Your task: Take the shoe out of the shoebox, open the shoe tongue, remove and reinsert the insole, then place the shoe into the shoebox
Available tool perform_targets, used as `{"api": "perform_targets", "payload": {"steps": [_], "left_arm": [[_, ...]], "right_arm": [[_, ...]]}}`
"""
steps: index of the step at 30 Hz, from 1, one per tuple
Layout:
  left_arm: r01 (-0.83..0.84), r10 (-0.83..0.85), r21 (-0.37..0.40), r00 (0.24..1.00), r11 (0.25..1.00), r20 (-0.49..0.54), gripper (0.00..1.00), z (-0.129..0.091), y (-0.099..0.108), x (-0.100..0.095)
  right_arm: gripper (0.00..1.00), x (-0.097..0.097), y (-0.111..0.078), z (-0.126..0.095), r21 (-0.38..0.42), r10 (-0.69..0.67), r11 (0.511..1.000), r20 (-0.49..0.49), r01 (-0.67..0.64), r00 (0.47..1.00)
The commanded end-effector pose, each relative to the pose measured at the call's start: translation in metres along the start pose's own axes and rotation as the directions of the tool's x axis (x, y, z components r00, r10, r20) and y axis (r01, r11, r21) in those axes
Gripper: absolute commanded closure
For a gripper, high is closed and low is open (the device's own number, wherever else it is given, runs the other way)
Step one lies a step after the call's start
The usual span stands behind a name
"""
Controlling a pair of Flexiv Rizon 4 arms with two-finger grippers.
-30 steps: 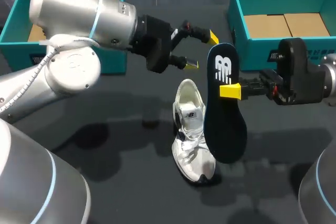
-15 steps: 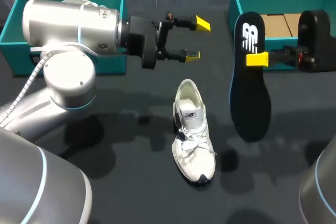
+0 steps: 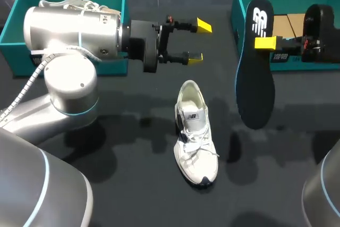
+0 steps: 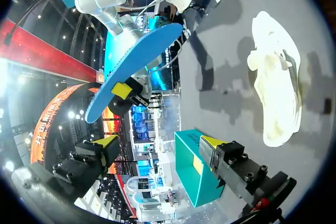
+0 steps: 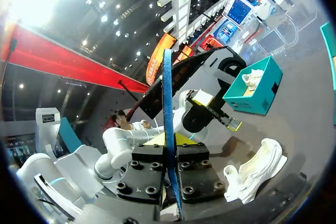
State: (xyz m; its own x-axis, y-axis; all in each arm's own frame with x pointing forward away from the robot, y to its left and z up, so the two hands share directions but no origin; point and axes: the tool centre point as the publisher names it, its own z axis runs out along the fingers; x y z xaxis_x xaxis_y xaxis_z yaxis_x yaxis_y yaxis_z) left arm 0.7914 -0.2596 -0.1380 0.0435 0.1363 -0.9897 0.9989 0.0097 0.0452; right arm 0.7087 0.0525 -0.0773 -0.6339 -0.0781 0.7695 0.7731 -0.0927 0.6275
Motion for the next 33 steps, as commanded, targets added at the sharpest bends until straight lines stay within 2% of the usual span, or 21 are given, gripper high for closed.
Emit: {"api": "perform_targets", "payload": {"steps": [1,6,9,11,13,17,18,29,33], "left_arm": [[-0.001,0.001,0.000,1.000,1.000,0.000,0.00,0.002,0.000,0.000],[-0.001,0.001,0.000,1.000,1.000,0.000,0.00,0.002,0.000,0.000],[-0.007,0.007,0.013,1.000,1.000,0.003,0.00,0.010,-0.006,0.002],[-0.001,0.000,0.034,1.000,0.999,0.014,0.00,0.014,-0.009,0.001],[-0.019,0.018,0.022,1.000,1.000,0.012,0.00,0.017,-0.011,0.001],[-0.011,0.011,0.020,1.000,1.000,0.019,0.00,0.017,-0.011,0.000],[-0.007,0.006,0.027,1.000,1.000,0.021,0.00,0.016,-0.011,-0.001],[-0.008,0.008,0.029,1.000,1.000,0.010,0.00,0.017,-0.011,0.001],[0.015,-0.016,0.026,1.000,1.000,0.009,0.00,0.023,-0.013,0.005]], "right_arm": [[1.00,-0.014,0.007,0.000,0.031,0.022,0.999,0.005,-0.022,1.000],[1.00,-0.014,0.007,0.000,0.031,0.022,0.999,0.005,-0.022,1.000],[1.00,-0.014,0.007,0.000,0.031,0.022,0.999,0.005,-0.022,1.000],[1.00,-0.026,0.009,0.003,0.014,0.112,0.994,0.023,-0.112,0.993],[1.00,-0.037,0.016,0.005,-0.017,0.171,0.985,0.027,-0.170,0.985],[1.00,-0.059,0.027,0.005,-0.022,0.282,0.959,0.034,-0.282,0.959],[1.00,-0.063,0.028,0.003,0.003,0.274,0.961,0.066,-0.275,0.959],[1.00,-0.063,0.028,0.003,0.003,0.274,0.961,0.066,-0.275,0.959],[1.00,-0.077,0.038,0.004,-0.029,0.343,0.939,0.077,-0.342,0.936]]}}
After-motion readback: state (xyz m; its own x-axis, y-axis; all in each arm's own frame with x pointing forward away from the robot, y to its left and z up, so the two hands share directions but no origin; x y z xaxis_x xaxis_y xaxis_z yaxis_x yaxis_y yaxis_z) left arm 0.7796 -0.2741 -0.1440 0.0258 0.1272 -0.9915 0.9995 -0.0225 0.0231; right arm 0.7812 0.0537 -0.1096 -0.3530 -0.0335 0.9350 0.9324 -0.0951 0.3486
